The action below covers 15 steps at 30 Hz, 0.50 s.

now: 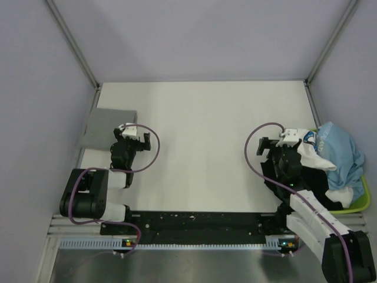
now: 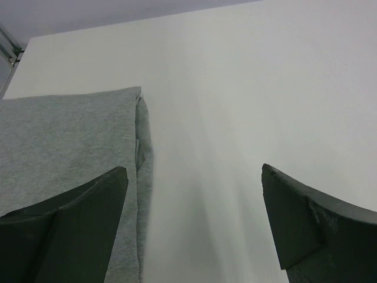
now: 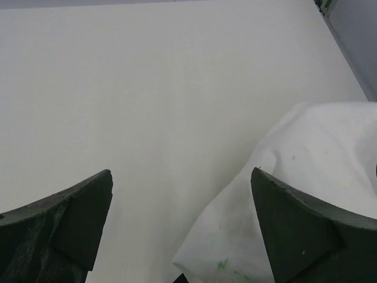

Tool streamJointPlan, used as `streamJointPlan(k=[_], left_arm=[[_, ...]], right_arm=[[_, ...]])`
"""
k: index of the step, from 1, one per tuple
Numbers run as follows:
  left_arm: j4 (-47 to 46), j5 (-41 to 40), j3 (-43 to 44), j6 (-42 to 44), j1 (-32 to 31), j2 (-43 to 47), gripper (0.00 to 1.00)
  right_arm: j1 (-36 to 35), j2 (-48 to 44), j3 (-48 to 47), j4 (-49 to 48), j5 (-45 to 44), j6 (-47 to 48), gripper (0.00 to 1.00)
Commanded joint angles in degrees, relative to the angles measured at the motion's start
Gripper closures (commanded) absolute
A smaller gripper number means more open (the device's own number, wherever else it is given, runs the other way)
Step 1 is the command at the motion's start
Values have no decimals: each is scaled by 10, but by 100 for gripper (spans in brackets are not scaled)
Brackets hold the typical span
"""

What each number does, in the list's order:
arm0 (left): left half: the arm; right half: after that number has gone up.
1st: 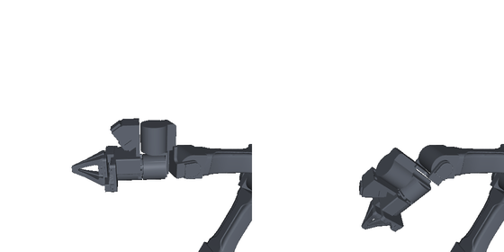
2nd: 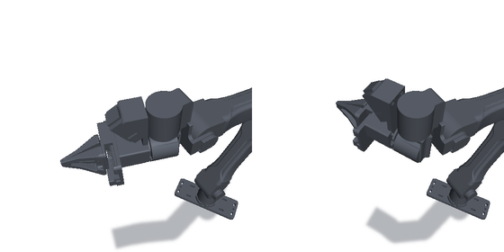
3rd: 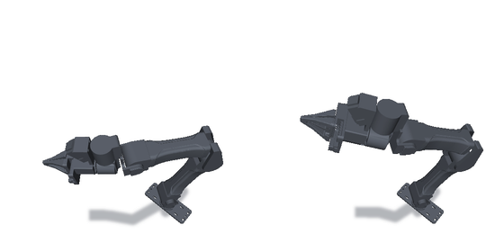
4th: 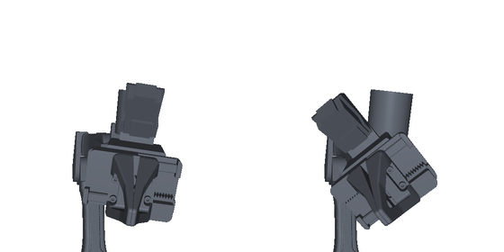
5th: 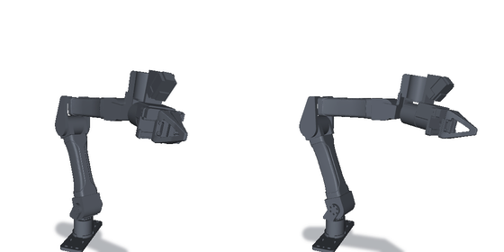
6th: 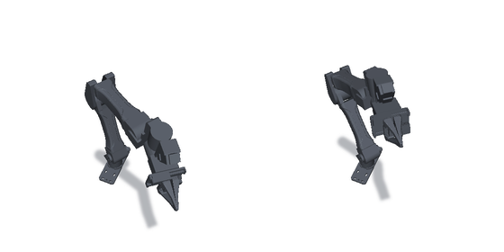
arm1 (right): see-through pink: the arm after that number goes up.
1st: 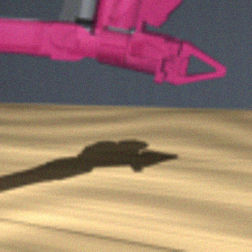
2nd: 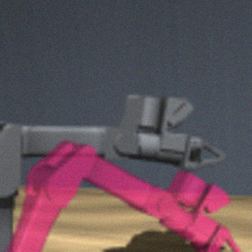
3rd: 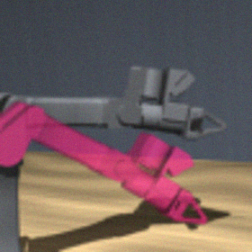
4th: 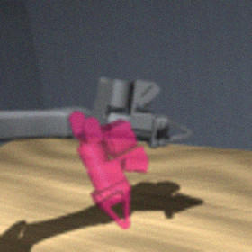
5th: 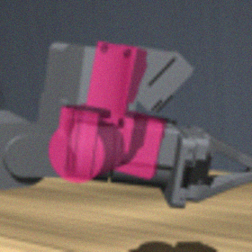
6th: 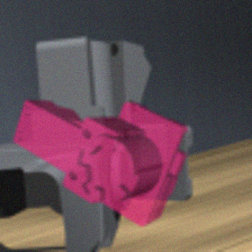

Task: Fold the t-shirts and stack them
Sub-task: Grab crumpled tshirt from bin with the right arm

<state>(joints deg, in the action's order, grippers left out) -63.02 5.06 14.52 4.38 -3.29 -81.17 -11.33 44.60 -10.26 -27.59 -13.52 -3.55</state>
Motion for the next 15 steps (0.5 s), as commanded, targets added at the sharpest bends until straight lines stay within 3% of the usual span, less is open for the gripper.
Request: streamJointPlan(k=[1,3,6,9,11,14,15], left_arm=[[-32,-2,-2,-7,3,-5,1],[-32,-2,-2,-7,3,-5,1],[-31,-2,0,-8,3,-5,1],[-30,-5,3,-7,3,-2,1],[107,4,64,-7,4,33,1],[507,83,301,47,1,23,2],[579,103,356,53,0,3,2]], right_arm=[[3,-19,-55,43,4,-19,1],[3,-17,-82,62,10,-47,1],[4,-19,-130,121,-46,-170,1],[4,-16,-191,208,-6,-156,1],[5,-5,-249,289,-48,-170,1],[11,18,-316,437,-156,-217,2],[16,18,-328,472,-189,-241,3]])
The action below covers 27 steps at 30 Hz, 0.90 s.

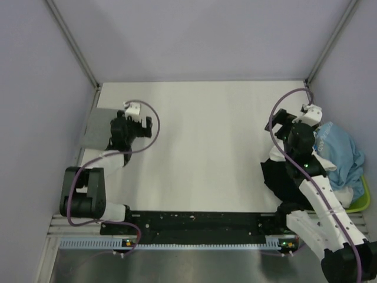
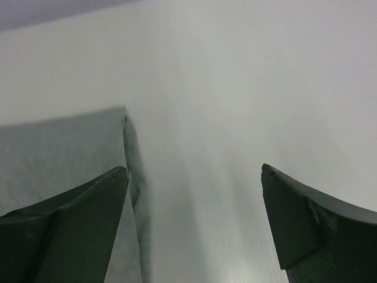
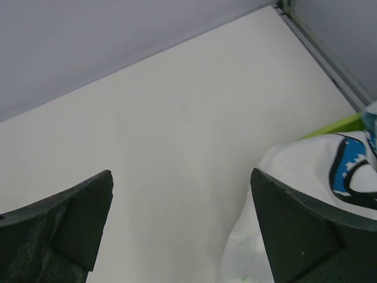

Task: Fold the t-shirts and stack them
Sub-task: Grab crumpled tshirt from bin with the right arm

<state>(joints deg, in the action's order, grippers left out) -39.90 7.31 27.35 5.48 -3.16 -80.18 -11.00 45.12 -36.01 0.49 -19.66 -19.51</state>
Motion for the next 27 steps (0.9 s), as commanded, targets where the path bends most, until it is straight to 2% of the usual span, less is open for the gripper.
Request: streamJointPlan(k=[1,4,7,10,13,16,17,18,20,24,27], left_arm=[[391,99,261,45,-4,-19,2],[472,147,301,66,-11,-29,2],[497,173,299,78,-11,-21,2],[504,177,291,82,-11,-23,2],[510,173,289,95,-11,-33,2],[510,169,285,102,-11,-46,3],[510,169,284,102,-11,-49,3],[510,167,284,103,-11,-52,3],[510,165,283,104,-11,-52,3],[508,168,281,104,-11,-49,4],[509,166,282,107,-11,-49,4]], right_arm=[[19,10,-76,213,-157,-99,5],[69,-7,-57,224,-148,-127,16],[127,26,-51,214,-85,-128,18],[153,98,-81,208,-81,-104,10],[180,181,-113,198,-116,-85,2],[208,268,-144,183,-98,-48,4],[209,296,-155,188,-93,-38,8],[209,313,-162,188,-90,-27,17],[209,329,-168,191,-90,-19,39],[209,282,-167,190,-105,-3,100],[209,223,-172,191,-114,6,100]])
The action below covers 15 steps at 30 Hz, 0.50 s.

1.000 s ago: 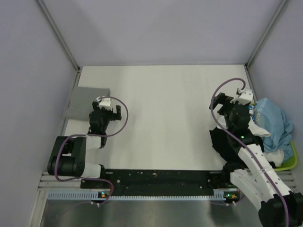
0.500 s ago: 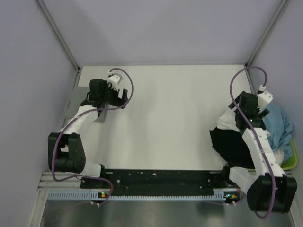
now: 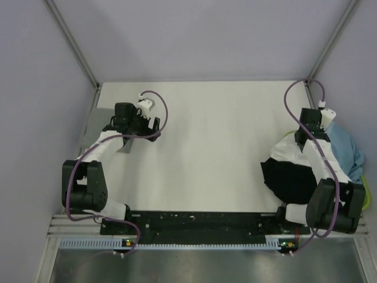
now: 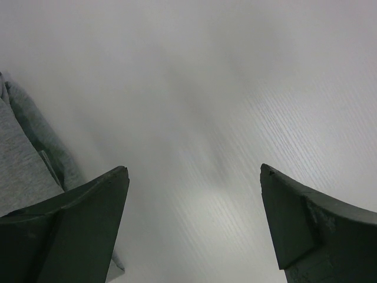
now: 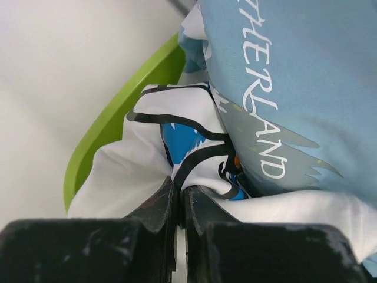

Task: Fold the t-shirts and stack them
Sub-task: Grab crumpled tshirt from bin with the right arm

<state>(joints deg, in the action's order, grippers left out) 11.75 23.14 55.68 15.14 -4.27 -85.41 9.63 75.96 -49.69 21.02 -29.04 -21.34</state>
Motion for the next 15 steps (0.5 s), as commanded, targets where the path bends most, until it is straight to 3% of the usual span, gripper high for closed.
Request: streamJointPlan(k=[1,6,15], left_arm=[[-8,6,-1,12,1,2,4],[-1,3,2,18,1,10,4],[6,18,5,23,1,20,4]], right_arm=[[3,-108,-37,-14,-24,29,100],[0,-204,-80,-18,-9,53,100],[-1,-305,-216,-89,97,125,100]])
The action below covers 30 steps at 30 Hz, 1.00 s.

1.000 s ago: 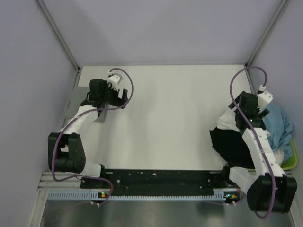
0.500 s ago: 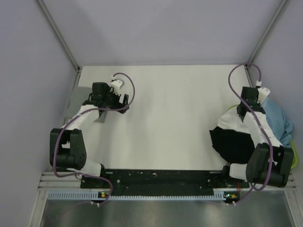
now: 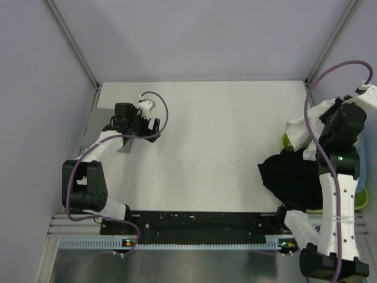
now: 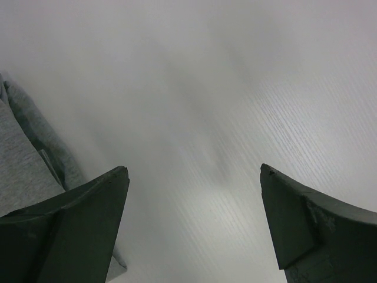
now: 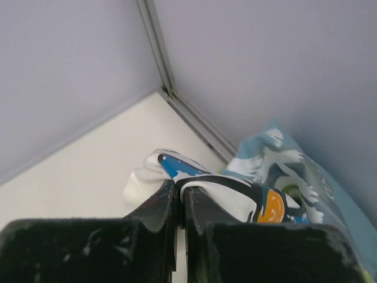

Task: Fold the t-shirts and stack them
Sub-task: Grab crumpled tshirt from bin with the right arm, then move the tshirt to the center of the board

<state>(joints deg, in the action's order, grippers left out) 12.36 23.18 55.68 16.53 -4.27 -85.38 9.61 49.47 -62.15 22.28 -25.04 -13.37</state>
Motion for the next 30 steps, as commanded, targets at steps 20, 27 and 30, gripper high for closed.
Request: streamJointPlan(k=[20,27,30], left_arm=[[4,-52,27,11,16,45,3],[5,-84,62,12,101,66,2],[7,-109,77,22,116,65,2]], right_arm=[[-135,123,-301,-299,523,-26,100],[-405,276,-279,-187,440,157,100],[-477,355,-262,-195,409,170,100]])
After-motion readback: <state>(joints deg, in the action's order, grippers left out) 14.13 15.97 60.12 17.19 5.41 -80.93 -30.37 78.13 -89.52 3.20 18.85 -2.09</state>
